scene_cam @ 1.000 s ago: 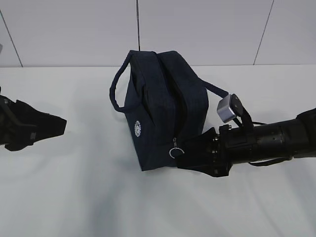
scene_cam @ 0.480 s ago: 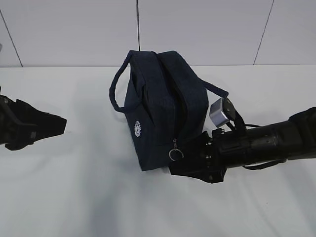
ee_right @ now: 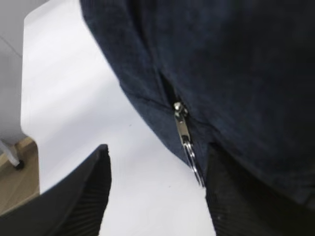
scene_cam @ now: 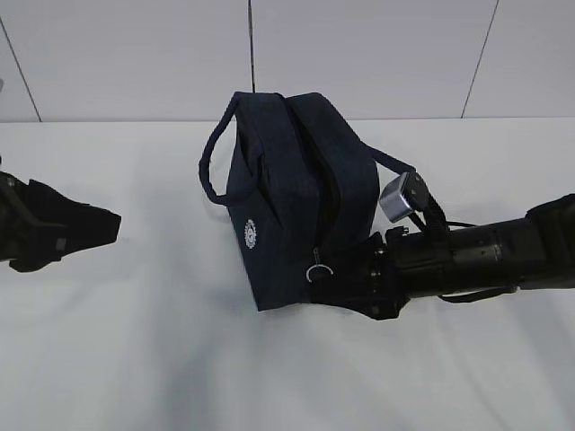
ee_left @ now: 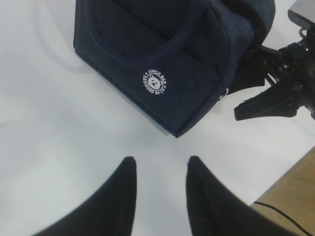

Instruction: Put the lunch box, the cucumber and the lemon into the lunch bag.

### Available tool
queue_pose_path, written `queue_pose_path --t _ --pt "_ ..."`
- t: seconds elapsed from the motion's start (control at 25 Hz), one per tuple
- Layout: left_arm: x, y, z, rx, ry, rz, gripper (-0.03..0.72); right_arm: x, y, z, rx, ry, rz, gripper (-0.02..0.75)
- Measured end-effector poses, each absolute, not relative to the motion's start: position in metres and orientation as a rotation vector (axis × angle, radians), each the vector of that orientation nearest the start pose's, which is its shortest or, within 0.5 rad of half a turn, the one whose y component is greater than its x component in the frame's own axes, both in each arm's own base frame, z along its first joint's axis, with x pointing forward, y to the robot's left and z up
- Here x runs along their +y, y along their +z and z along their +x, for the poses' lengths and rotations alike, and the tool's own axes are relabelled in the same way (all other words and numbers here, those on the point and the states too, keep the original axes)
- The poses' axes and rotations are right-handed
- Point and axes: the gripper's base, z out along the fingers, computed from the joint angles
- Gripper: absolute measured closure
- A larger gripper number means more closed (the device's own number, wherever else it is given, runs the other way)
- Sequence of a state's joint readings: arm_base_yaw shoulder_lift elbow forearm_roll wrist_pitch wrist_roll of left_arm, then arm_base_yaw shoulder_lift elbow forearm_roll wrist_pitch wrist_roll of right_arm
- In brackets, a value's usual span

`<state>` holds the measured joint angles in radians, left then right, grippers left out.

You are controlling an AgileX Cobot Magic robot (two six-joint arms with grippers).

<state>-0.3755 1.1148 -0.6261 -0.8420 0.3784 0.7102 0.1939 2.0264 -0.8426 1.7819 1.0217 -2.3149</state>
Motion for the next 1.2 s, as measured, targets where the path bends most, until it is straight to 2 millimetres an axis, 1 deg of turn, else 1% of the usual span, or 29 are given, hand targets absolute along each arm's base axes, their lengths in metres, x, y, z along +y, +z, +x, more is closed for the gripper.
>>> queue_pose_path --t 0.24,0.72,1.2 --pt "-0.1035 0.2622 0.1944 2.211 -0.565 0.468 0.442 0.1367 0.1101 0.31 1.889 1.01 -1.006 0.321" --pt "-0.1035 0.2622 0.1946 2.21 -0.563 0.466 0.442 0.1371 0.1104 0.3098 1.885 1.015 -1.006 0.328" --pt "-0.1033 0.2624 0.1948 2.208 -0.561 0.464 0.442 0.1386 0.1117 0.3063 1.862 1.056 -1.037 0.329"
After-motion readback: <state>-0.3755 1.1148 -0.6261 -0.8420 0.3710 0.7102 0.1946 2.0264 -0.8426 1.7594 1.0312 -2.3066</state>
